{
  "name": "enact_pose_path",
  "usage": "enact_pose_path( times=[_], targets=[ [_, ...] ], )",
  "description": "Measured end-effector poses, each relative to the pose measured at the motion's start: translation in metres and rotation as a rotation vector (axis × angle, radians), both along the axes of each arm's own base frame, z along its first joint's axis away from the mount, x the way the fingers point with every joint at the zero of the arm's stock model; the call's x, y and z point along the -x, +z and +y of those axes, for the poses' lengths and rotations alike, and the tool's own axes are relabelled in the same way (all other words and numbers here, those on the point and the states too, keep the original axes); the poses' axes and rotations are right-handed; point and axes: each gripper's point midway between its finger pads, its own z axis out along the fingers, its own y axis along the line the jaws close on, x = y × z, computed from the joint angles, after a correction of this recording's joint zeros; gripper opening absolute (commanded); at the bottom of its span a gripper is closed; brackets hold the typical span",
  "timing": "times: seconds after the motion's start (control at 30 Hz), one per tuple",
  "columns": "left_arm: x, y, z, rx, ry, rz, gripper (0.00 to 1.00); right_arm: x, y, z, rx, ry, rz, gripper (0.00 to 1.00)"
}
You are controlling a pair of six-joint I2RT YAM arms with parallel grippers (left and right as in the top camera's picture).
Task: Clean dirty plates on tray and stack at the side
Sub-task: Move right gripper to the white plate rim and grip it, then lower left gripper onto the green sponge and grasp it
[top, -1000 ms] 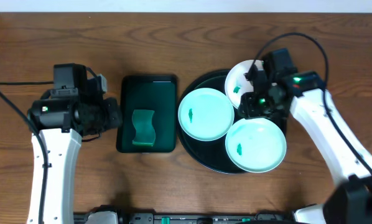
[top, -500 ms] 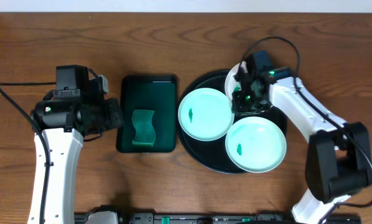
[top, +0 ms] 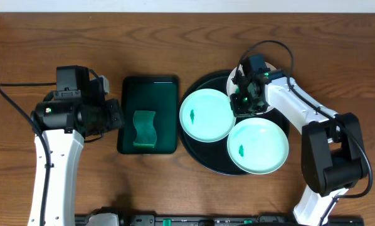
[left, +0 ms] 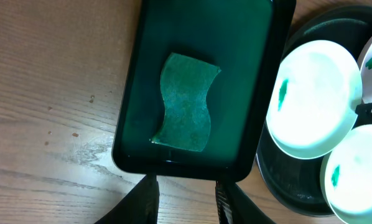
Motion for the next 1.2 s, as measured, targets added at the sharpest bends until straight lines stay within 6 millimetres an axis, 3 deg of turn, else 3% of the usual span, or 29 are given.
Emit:
enact_pose_path(
  times=[0.13,0.23,0.57,0.87,1.2],
  targets=[
    [0.0,0.0,0.0,0.0,0.0,0.0,0.32,-0.003,-0.004,0.001,-0.007,-0.001,-0.022,0.08],
    [0.0,0.0,0.0,0.0,0.0,0.0,0.32,0.0,-0.009,0.0,-0.007,-0.004,-0.015,0.01],
    [-0.011,-0.003,-0.007,-0.009,-0.02,-0.019,0.37,-0.001,-0.009,0.001,-0.01,-0.016,-0.017,0.01],
    [-0.032,-0.054,-0.037,-0.077,-0.062,0.112,0.36,-0.001,-0.009,0.001,-0.01,-0.016,-0.018,0.01],
    [-0.047,-0.11,-0.037,-0.132,-0.019,0.235,0.36,-0.001,-0.009,0.001,-0.01,-0.016,-0.018,0.01]
  ],
)
